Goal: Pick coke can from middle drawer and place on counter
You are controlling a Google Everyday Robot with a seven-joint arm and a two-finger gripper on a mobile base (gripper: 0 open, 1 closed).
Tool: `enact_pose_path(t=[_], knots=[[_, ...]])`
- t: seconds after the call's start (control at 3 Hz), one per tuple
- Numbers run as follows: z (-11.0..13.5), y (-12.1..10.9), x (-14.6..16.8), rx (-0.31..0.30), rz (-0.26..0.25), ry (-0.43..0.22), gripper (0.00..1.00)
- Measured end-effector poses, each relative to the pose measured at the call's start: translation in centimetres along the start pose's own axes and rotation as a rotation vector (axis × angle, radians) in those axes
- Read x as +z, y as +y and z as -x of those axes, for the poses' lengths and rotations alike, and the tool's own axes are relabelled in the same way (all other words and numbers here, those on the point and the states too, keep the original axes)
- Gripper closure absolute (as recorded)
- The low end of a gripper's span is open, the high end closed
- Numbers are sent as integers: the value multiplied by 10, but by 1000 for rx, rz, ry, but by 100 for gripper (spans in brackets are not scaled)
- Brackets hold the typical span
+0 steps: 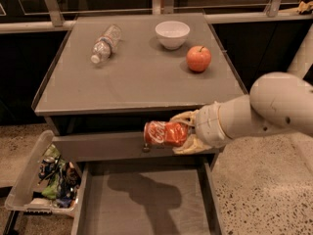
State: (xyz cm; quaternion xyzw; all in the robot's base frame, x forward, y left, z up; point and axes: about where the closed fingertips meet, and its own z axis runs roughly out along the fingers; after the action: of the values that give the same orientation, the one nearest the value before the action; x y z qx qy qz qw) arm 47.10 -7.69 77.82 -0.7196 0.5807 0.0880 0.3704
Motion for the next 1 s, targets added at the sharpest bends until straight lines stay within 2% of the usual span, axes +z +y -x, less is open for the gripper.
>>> enact_pose_path(t=[0.33, 0.67, 1.0], knots=[[15, -39, -35, -26, -21, -14, 100], [23, -83, -80, -13, -88, -76, 100], [23, -83, -80, -14, -88, -76, 100]])
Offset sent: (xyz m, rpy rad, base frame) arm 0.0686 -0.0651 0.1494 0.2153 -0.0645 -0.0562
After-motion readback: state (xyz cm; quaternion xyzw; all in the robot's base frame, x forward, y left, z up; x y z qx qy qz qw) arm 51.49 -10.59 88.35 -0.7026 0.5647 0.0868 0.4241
